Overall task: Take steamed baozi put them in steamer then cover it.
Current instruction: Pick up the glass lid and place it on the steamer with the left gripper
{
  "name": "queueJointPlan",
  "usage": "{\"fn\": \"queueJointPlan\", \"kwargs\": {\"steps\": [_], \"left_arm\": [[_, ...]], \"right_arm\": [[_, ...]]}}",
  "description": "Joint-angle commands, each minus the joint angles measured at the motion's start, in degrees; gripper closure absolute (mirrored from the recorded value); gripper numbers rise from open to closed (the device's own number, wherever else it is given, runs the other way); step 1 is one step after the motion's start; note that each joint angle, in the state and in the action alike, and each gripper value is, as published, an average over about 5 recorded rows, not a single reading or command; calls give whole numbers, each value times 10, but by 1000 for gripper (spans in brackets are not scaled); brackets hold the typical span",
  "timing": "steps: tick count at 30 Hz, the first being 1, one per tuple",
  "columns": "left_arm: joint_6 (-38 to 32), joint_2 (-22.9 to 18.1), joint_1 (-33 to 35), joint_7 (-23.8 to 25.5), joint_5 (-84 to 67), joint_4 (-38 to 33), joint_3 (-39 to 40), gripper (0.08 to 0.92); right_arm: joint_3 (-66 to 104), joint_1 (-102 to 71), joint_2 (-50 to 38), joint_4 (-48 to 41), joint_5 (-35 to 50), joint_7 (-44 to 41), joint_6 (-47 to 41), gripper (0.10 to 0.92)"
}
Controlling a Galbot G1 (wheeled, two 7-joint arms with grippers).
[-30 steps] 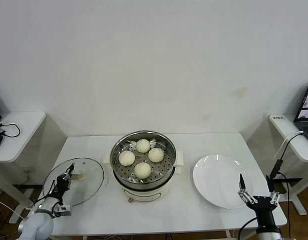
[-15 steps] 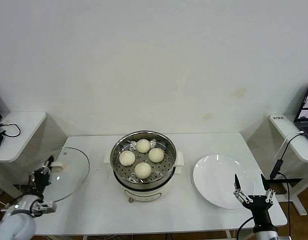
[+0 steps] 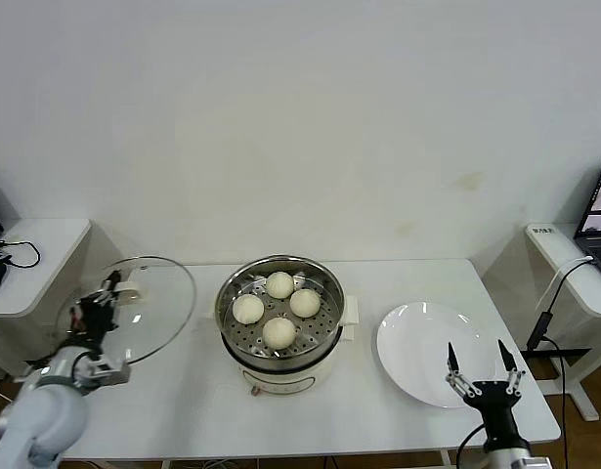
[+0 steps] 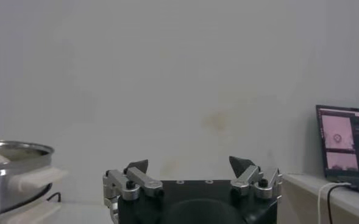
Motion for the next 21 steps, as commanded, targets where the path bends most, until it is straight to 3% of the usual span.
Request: {"fn": "queueJointPlan", "kwargs": {"steps": [1,13,21], "left_arm": [[108,-22,-174,58,17,-31,233,859],[133,-149,-245,126,206,-3,309,859],[135,-237,-254,152,281,21,338,859]], "right_arm": [[-5,7,2,-12,-84,11,3,203],[-37,34,6,-42,-107,14,-4,203],[-41,36,7,-48,-112,15,-1,203]]}}
